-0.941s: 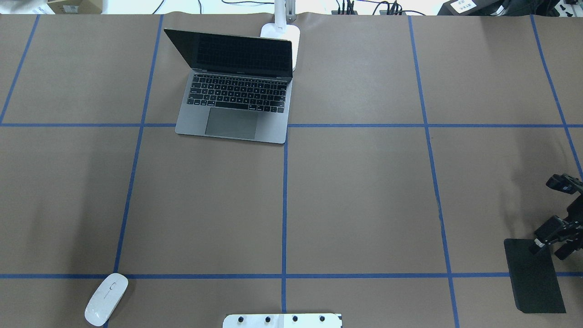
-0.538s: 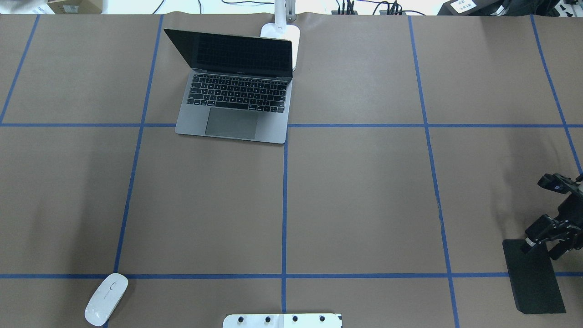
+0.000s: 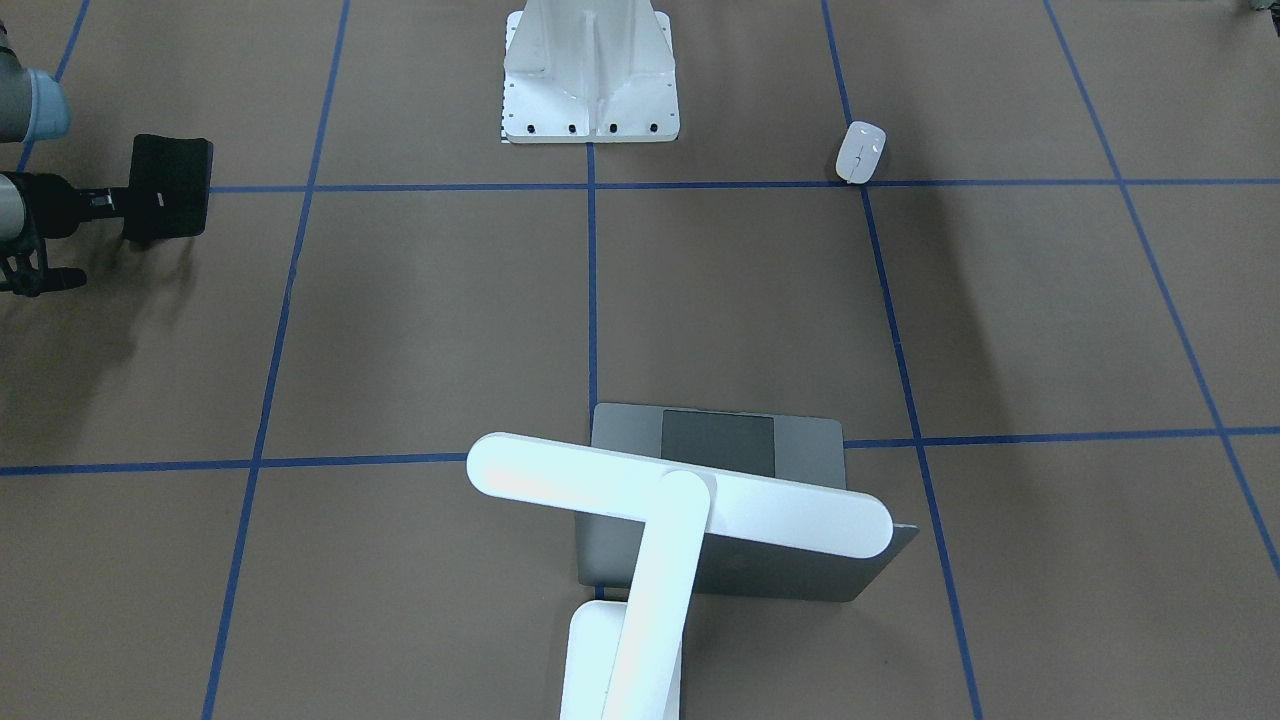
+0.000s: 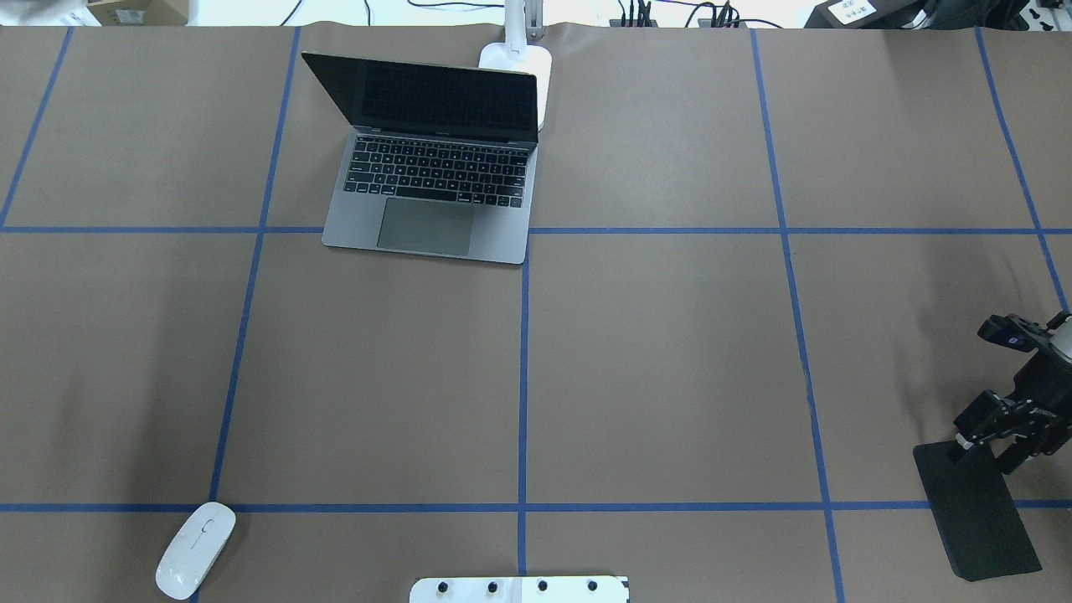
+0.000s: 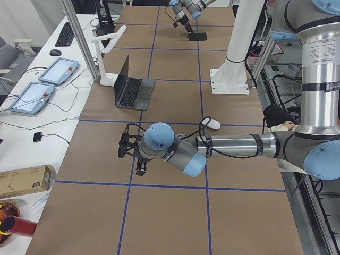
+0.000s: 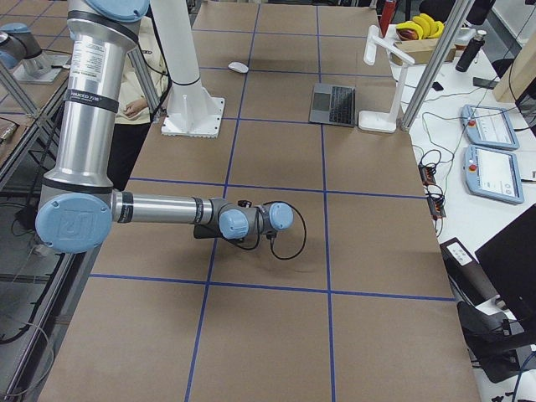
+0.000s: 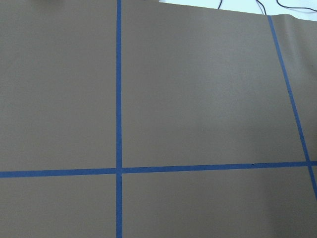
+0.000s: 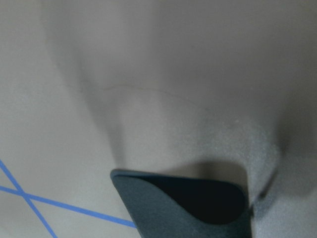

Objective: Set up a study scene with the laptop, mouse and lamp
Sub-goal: 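Lower the right gripper onto the black mouse pad and grasp its edge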

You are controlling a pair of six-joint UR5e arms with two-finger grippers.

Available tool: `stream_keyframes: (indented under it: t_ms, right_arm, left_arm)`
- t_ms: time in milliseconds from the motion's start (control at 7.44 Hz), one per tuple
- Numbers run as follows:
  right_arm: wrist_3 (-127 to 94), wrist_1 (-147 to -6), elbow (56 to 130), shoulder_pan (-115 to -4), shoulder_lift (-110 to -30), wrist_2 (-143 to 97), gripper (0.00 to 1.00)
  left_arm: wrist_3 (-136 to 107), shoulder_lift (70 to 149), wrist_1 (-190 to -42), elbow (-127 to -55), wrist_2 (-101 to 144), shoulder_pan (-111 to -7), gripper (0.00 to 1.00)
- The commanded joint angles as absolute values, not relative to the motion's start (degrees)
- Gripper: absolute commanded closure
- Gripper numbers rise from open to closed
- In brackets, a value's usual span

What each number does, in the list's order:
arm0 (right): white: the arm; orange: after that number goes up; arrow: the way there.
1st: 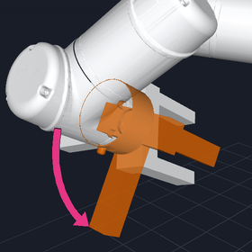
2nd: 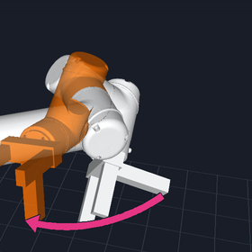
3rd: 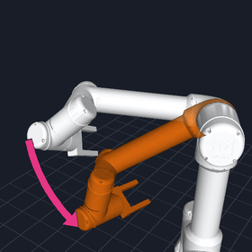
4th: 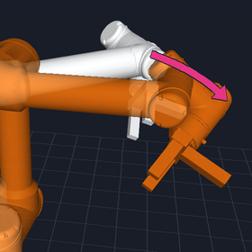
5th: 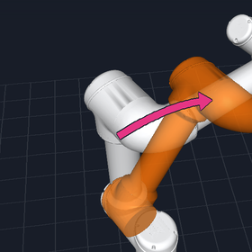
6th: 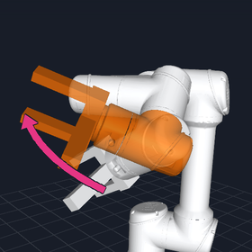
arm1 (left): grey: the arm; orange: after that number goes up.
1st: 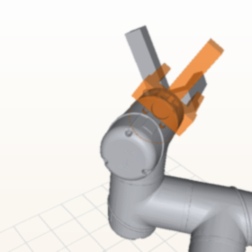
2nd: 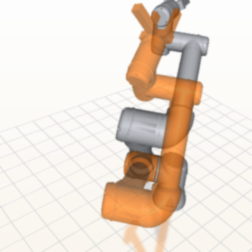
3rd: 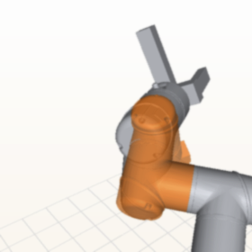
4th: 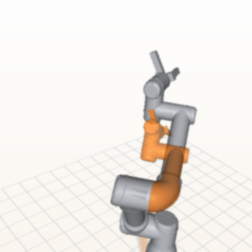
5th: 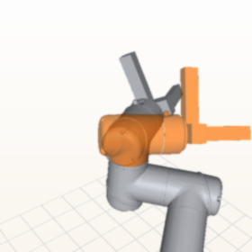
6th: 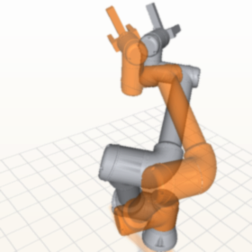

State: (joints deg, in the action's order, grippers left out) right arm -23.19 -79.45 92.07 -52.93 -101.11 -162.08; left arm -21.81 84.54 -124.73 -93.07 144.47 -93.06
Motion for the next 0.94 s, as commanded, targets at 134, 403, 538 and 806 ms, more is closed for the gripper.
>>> stream_keyframes:
  t_ms: [134, 403, 538, 806]
  right_arm:
    - [-23.11, -79.45, 92.02, -52.91, -100.9, -161.98, 0.34]
    - [-23.29, -79.45, 92.02, -53.0, -100.99, -161.81, 0.76]
    - [-23.2, -79.45, 92.02, -53.09, -101.07, -161.11, 1.0]
    - [-23.2, -79.45, 92.55, -53.09, -101.07, -160.23, 1.0]
  left_arm:
    - [-21.8, 84.55, -124.72, -93.08, 144.49, -93.16, 0.0]
    - [-21.8, 84.55, -124.72, -93.08, 144.49, -93.16, 0.0]
    - [-21.8, 84.55, -124.72, -93.08, 144.49, -93.16, 0.0]
    - [-21.8, 84.55, -124.72, -93.08, 144.49, -93.16, 0.0]
